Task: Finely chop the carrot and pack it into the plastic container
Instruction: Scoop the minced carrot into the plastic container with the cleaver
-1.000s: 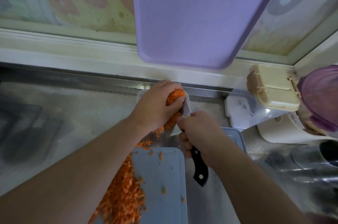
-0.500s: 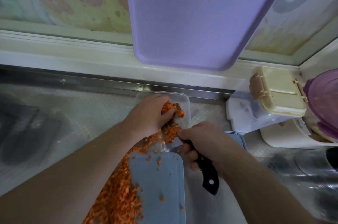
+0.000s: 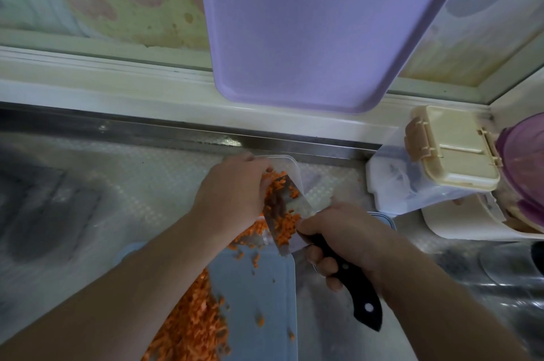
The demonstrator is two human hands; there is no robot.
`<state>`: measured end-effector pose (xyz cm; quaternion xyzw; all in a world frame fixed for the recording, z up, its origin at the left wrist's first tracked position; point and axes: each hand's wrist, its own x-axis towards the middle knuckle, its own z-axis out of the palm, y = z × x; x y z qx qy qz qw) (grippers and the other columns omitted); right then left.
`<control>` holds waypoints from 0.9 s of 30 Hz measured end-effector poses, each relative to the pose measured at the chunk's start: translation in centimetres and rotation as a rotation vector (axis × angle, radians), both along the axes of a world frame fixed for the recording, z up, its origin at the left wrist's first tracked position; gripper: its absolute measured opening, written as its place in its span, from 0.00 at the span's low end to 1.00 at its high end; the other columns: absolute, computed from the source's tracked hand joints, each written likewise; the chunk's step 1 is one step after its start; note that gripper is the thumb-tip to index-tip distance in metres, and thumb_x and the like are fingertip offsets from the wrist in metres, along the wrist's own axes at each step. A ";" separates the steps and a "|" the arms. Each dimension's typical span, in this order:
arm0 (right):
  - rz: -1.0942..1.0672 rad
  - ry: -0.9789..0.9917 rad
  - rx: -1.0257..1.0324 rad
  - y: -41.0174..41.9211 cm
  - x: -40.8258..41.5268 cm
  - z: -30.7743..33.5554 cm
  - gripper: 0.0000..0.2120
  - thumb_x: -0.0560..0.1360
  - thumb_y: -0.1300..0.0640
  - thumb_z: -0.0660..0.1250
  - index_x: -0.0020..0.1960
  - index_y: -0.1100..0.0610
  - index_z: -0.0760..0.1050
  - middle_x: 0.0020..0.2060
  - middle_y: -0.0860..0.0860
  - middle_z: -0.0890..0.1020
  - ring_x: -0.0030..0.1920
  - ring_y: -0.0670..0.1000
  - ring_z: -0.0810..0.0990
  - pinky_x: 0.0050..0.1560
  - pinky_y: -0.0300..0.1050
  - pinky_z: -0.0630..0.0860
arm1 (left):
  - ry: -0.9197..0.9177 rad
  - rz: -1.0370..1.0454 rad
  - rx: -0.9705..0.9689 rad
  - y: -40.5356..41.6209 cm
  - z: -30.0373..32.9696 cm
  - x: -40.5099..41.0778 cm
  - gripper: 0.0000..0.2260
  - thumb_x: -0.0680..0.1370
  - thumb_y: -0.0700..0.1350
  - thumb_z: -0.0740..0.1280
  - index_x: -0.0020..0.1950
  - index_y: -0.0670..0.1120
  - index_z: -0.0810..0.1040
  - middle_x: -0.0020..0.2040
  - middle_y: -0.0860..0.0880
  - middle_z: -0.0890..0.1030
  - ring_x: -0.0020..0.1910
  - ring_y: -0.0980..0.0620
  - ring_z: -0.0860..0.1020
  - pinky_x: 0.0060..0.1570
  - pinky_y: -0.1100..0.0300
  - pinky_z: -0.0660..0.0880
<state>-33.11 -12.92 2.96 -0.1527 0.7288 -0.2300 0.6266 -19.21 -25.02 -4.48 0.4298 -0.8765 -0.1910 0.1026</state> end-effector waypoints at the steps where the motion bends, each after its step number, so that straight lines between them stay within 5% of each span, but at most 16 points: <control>1: 0.005 0.006 -0.002 -0.2 0.1 0.0 0.08 0.80 0.60 0.64 0.47 0.64 0.77 0.27 0.54 0.75 0.21 0.50 0.69 0.22 0.41 0.69 | 0.035 -0.013 -0.039 0.2 0.2 -0.2 0.12 0.85 0.52 0.61 0.63 0.55 0.82 0.57 0.55 0.80 0.57 0.51 0.77 0.51 0.55 0.75; 4: 0.007 0.018 -0.003 -0.5 0.3 -0.3 0.12 0.81 0.60 0.64 0.52 0.70 0.79 0.26 0.54 0.75 0.21 0.50 0.70 0.22 0.41 0.70 | 0.129 -0.107 0.065 0.6 -0.1 -1.0 0.10 0.84 0.57 0.62 0.58 0.56 0.80 0.55 0.58 0.77 0.56 0.55 0.75 0.53 0.56 0.73; 7: 0.005 0.016 -0.005 -0.6 0.4 -0.3 0.10 0.81 0.60 0.64 0.49 0.67 0.78 0.26 0.54 0.75 0.21 0.49 0.70 0.22 0.40 0.69 | 0.181 -0.170 0.165 0.4 -1.6 -0.9 0.02 0.82 0.50 0.66 0.52 0.55 0.78 0.51 0.59 0.75 0.55 0.56 0.73 0.54 0.53 0.75; 12: -0.013 0.012 0.007 -0.4 0.1 -0.4 0.06 0.80 0.60 0.64 0.46 0.61 0.74 0.26 0.54 0.74 0.21 0.50 0.69 0.22 0.40 0.69 | 0.131 -0.010 0.049 -0.8 -3.2 0.2 0.07 0.83 0.43 0.64 0.49 0.50 0.81 0.45 0.55 0.79 0.47 0.54 0.76 0.50 0.50 0.77; 16: -0.036 0.001 -0.002 -0.7 0.0 -0.5 0.08 0.81 0.60 0.64 0.43 0.60 0.74 0.26 0.54 0.74 0.21 0.50 0.69 0.23 0.41 0.68 | 0.249 -0.064 0.060 -0.3 -1.2 0.0 0.13 0.88 0.50 0.57 0.56 0.50 0.81 0.50 0.55 0.80 0.51 0.55 0.76 0.53 0.54 0.75; 21: -0.182 -0.146 0.019 -1.7 0.0 -0.5 0.05 0.75 0.62 0.59 0.44 0.62 0.73 0.25 0.55 0.72 0.20 0.51 0.68 0.22 0.39 0.67 | 0.277 -0.281 0.336 0.6 0.7 0.6 0.11 0.83 0.58 0.65 0.63 0.59 0.78 0.64 0.65 0.73 0.69 0.62 0.70 0.65 0.63 0.69; 27: -0.249 -0.150 0.021 -2.0 0.2 -0.3 0.04 0.71 0.63 0.59 0.37 0.60 0.70 0.26 0.56 0.72 0.20 0.52 0.67 0.23 0.40 0.66 | 0.225 -0.336 0.241 -0.9 -0.3 1.0 0.10 0.82 0.57 0.66 0.62 0.59 0.80 0.57 0.65 0.76 0.62 0.64 0.72 0.61 0.68 0.68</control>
